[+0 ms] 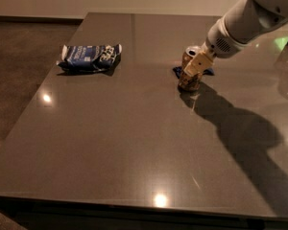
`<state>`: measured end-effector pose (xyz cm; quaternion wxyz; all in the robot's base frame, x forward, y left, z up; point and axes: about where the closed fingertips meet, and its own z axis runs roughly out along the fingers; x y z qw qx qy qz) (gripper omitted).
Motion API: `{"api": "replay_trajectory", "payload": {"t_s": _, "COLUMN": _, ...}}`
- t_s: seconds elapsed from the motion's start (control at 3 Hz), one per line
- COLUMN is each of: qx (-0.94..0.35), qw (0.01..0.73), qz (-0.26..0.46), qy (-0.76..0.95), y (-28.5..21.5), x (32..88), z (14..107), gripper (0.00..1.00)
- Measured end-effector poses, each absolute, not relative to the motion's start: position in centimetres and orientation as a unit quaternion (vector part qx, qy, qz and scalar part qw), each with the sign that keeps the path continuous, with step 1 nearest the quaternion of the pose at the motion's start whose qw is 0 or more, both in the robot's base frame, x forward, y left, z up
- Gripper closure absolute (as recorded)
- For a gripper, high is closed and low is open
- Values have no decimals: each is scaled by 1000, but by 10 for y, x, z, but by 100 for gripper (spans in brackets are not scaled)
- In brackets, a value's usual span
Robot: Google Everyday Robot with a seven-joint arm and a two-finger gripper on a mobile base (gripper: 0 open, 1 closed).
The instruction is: Move orange can near rxbar blueberry
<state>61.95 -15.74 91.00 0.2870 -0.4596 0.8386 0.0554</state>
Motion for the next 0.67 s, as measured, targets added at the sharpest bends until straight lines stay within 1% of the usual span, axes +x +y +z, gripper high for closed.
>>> {"api": "replay_trajectory", "payload": {"t_s": 0.33, "qx": -460, "qw": 286, "qz": 56, "qy": 838, "y": -156, "x": 620, "z": 909, "gripper": 0}}
{"api": "replay_trajectory", "payload": {"t_s": 0.67, "qx": -460, "qw": 286, "qz": 56, "qy": 838, "y": -156, "x": 620, "z": 909, "gripper": 0}}
